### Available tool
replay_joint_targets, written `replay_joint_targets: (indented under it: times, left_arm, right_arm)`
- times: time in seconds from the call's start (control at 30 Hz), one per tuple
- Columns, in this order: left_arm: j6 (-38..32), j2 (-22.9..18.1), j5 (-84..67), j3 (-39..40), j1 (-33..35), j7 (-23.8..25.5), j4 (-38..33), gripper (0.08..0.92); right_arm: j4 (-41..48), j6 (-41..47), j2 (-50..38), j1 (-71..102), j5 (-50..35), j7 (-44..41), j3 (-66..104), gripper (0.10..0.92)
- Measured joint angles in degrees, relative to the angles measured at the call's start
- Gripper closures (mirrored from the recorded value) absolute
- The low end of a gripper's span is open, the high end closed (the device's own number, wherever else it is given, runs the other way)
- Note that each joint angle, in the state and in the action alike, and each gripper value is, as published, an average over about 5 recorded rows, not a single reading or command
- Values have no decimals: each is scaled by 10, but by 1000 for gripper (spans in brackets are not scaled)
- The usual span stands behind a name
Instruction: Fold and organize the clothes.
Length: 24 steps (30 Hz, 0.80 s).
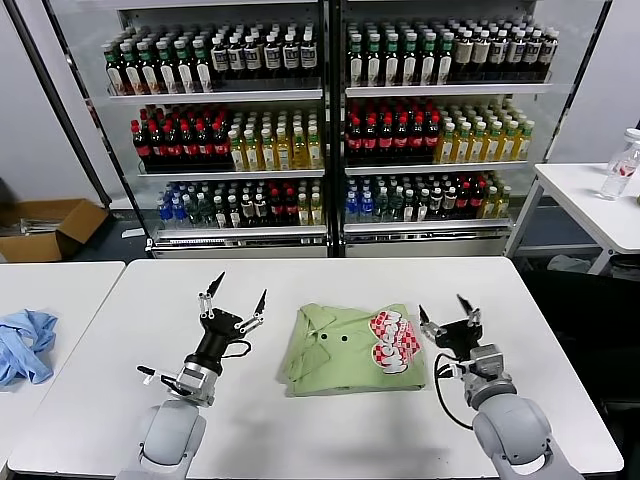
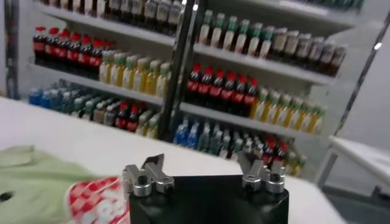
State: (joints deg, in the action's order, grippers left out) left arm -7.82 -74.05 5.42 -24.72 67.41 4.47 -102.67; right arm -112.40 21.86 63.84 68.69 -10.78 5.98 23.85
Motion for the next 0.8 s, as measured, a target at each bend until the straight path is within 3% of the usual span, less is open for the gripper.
replay_joint_targets:
  times: [0.17,0.8]
  left_arm:
    - [20,-4,-28,1,-8,3,2,177]
    - [52,-3,-67,-2,-16,5,8,177]
  right_arm:
    - [7,-23,-3,-4,14,-1,17,204]
    - [29,-70,-2,-7,38,1,55,202]
